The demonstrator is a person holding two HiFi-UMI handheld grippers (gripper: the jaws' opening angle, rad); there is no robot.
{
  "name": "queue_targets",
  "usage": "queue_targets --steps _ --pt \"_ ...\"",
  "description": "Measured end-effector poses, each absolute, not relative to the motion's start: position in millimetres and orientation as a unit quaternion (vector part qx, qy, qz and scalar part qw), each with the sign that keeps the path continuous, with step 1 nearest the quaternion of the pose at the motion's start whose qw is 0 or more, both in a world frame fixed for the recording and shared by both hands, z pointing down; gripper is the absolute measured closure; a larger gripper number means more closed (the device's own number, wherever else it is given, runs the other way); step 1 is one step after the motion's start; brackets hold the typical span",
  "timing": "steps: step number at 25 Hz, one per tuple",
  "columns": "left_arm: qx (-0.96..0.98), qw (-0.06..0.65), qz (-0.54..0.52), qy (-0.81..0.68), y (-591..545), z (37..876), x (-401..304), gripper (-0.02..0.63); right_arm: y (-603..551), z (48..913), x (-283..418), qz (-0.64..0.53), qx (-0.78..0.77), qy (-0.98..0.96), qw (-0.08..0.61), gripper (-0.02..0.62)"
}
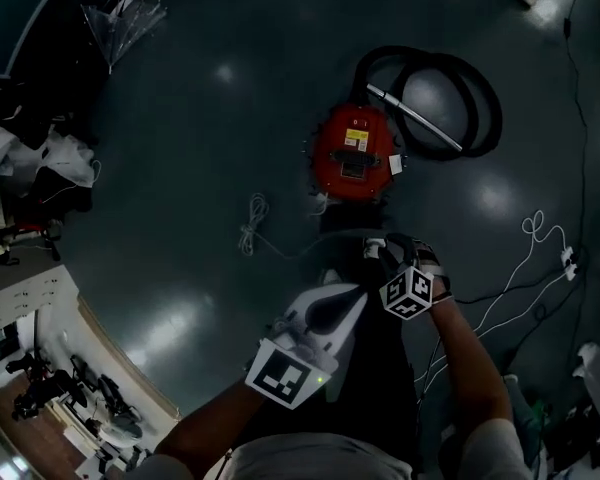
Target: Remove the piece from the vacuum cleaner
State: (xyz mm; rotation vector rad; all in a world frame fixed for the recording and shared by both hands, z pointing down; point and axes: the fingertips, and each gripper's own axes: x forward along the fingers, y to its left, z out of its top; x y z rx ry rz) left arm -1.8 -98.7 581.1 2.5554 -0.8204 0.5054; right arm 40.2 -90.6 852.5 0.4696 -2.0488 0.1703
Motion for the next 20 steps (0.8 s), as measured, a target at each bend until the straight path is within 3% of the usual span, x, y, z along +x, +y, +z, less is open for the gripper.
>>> queue_targets --steps 7,13,18,20 --pt "0.901 0.243 0.193 -0.305 -101.2 643.7 -7.8 0.6 -86.4 965.2 35.9 0.004 0.106 -0.818 0.565 0.436" --pt "0.894 0.26 0.197 -0.307 -100.5 673.0 -13.0 0.6 -82.8 1015.6 36.9 -0.038 0.084 -0.795 0.6 0.433" --pt "0.891 0.265 0.198 -0.312 -99.3 682.8 -18.7 0.6 -81.8 1021.6 37.3 -0.071 0.08 -0.784 0.611 0.538" --pt "0.89 0.268 0.199 -0.311 -96.1 683.8 -19.3 0.6 -74.9 1022.8 37.3 -0.065 0.07 -0.783 0.615 0.552"
